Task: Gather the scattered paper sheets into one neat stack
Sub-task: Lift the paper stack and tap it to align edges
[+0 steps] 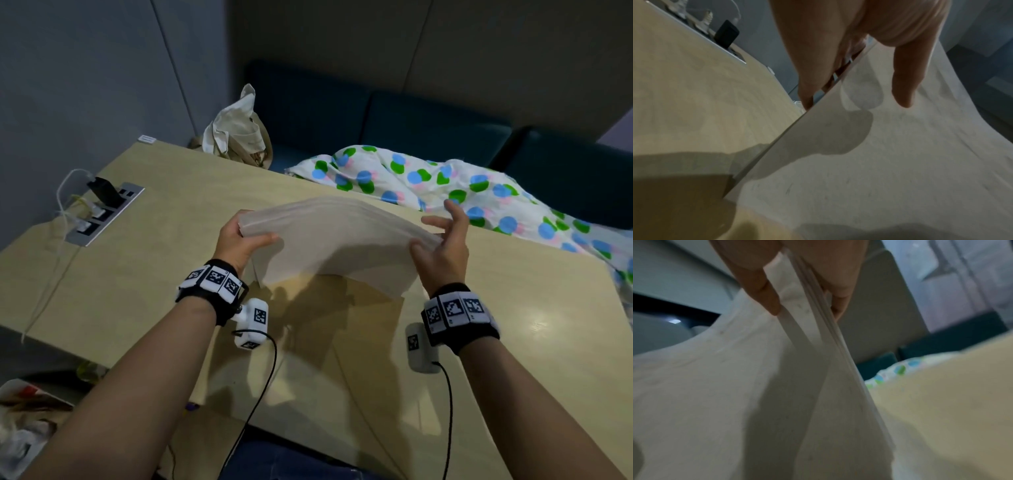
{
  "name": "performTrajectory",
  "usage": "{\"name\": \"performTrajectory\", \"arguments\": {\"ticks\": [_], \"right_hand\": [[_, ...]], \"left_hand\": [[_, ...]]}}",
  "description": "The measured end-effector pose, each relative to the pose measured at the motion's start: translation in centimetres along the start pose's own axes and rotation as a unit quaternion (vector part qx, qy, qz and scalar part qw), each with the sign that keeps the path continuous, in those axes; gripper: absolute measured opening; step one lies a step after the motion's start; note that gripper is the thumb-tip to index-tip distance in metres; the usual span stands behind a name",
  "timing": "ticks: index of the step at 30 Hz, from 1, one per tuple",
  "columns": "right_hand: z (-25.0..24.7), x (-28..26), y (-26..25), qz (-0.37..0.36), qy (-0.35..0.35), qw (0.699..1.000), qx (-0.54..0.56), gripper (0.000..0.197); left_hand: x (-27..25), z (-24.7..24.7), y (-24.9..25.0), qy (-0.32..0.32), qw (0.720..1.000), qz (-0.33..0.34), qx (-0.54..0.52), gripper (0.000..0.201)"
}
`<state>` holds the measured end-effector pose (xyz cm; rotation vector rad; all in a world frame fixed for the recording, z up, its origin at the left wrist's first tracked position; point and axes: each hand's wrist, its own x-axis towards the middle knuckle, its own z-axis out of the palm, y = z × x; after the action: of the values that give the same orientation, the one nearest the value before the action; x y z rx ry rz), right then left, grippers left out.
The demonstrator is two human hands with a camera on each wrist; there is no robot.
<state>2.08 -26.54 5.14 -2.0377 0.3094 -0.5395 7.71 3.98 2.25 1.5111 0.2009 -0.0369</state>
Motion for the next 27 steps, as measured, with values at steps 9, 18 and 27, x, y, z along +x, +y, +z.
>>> {"name": "performTrajectory", "arguments": {"ticks": [9,18,27], "right_hand": [[0.2,0.0,-0.9,-0.221,-0.082,0.91,-0.342,0.064],[2.9,-0.2,-2.4,-0.241,-0.087,0.821,-0.51,0.08],[6.1,1.7,-4.3,-0.228,-0.187,0.811,-0.505,0.062]], "left_hand": [[0.9,-0.1,0.1,-0.058,0.998,-0.023,0.021,0.036],[1.7,-0.2,0.0,-0.057,0.996,-0.056,0.037,0.028],[1.7,-0.4,-0.1,-0.071,0.994,-0.073,0.033,0.028]]}}
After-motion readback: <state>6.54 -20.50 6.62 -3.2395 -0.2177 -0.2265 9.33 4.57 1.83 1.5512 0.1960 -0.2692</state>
